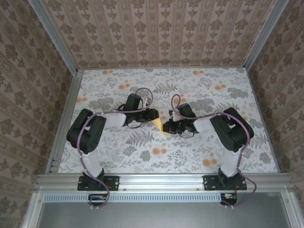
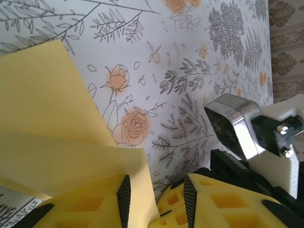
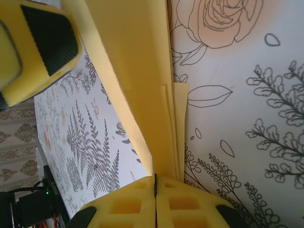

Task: Fold a paper plane with a square sheet of paper (pick it up from the middle)
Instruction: Fold the wing for the fifth time at the center of the table.

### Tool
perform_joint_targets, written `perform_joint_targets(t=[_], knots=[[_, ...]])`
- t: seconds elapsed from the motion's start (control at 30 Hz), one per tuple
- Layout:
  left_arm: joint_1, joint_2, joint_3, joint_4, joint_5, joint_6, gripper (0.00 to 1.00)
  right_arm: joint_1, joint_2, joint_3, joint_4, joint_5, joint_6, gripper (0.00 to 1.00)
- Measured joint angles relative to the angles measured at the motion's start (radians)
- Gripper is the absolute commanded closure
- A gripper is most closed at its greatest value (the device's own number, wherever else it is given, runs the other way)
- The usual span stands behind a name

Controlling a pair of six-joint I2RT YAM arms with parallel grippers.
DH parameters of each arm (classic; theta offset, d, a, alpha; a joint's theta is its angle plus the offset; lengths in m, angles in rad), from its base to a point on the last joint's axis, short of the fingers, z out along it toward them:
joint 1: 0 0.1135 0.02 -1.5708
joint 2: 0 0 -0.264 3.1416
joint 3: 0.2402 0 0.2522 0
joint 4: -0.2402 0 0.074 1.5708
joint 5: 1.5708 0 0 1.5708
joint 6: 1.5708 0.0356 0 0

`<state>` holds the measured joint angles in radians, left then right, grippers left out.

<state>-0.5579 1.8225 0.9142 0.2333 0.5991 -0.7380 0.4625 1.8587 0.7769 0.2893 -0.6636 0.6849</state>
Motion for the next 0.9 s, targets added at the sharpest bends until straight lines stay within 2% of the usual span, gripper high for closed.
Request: perform_joint_targets(t=[0.3,0.9], knots=[[0.000,0.000,-0.066,0.050,0.001,-0.002,0.60,-0.008,0.011,0.010,-0.008,-0.024,0.000,0.93],[0.000,0.000,-0.075,0.036,-0.024,-0.002,0.68,-0.014,0.029,0.045,-0.064,-0.055,-0.003,0.92]])
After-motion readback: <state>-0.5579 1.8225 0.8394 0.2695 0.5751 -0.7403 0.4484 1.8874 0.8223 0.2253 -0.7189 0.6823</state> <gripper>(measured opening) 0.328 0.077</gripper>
